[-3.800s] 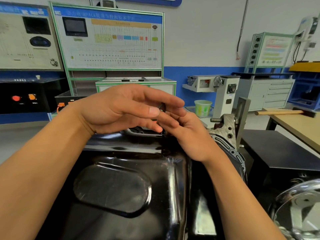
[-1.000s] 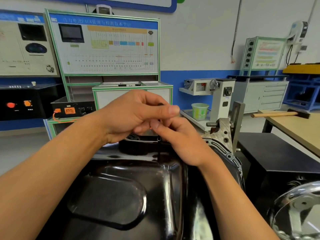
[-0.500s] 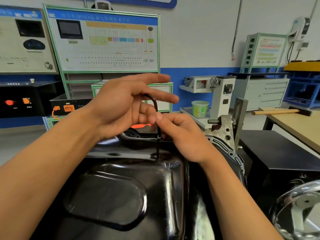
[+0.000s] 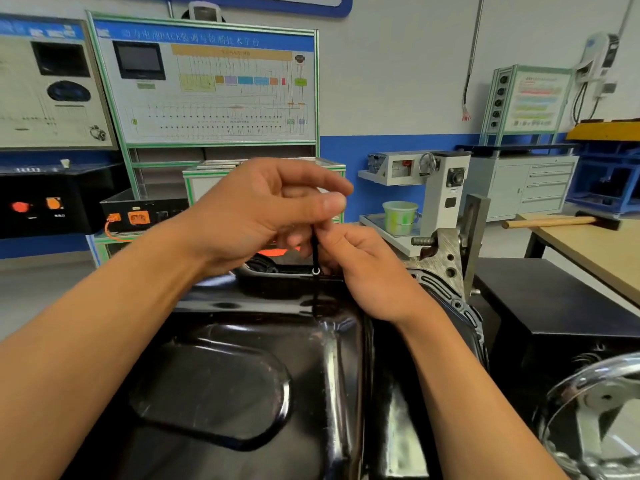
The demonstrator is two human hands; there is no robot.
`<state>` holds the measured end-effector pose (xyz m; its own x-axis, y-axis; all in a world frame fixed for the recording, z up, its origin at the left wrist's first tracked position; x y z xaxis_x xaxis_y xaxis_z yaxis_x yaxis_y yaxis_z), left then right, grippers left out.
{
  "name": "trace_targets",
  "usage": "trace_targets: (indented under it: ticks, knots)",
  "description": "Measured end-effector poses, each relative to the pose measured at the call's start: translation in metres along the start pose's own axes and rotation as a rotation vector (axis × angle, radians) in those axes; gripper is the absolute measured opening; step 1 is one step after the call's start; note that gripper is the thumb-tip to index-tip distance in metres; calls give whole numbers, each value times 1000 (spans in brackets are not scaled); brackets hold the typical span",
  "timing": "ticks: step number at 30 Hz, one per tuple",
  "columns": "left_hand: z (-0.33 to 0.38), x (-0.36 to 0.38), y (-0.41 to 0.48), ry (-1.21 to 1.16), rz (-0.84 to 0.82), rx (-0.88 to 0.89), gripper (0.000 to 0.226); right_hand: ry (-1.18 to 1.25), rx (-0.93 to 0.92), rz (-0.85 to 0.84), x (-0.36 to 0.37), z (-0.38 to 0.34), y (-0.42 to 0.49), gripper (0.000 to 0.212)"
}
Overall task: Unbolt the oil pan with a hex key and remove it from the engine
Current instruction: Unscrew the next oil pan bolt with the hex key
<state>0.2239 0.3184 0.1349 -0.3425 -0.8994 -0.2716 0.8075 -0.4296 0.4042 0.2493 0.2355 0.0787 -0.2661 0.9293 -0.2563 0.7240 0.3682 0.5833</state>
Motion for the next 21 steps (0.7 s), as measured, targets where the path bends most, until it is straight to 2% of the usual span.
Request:
trace_targets:
  ticks: [3, 5, 8, 11, 17, 21]
  knots:
    - [13, -5, 1, 185, 240, 119, 15, 25, 15, -16, 3, 0, 1, 44]
    - [16, -8, 1, 205, 298, 126, 9, 12, 23, -26, 4, 3, 2, 46]
    - [10, -13, 1, 153, 311, 56, 26, 6, 32, -34, 4, 4, 2, 46]
    - [1, -15, 0, -68, 227, -39, 35, 30, 56, -11, 2, 7, 2, 47]
    - [-6, 9, -9, -310, -204, -133, 42, 68, 65, 39, -3, 10, 0, 53]
    - [-5, 13, -8, -274, -220, -71, 33, 58, 61, 51, -5, 11, 0, 63]
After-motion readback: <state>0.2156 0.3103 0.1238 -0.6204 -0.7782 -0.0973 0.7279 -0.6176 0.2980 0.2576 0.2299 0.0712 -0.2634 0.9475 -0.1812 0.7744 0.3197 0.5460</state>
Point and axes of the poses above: each hand's wrist, its own y-axis towards the middle knuckle, its own x-axis out of the palm, z = x × y, the point moved 9 cm from there along y, towards the middle knuckle, and after that the axes turned 1 degree about z, right-handed, at the moved point
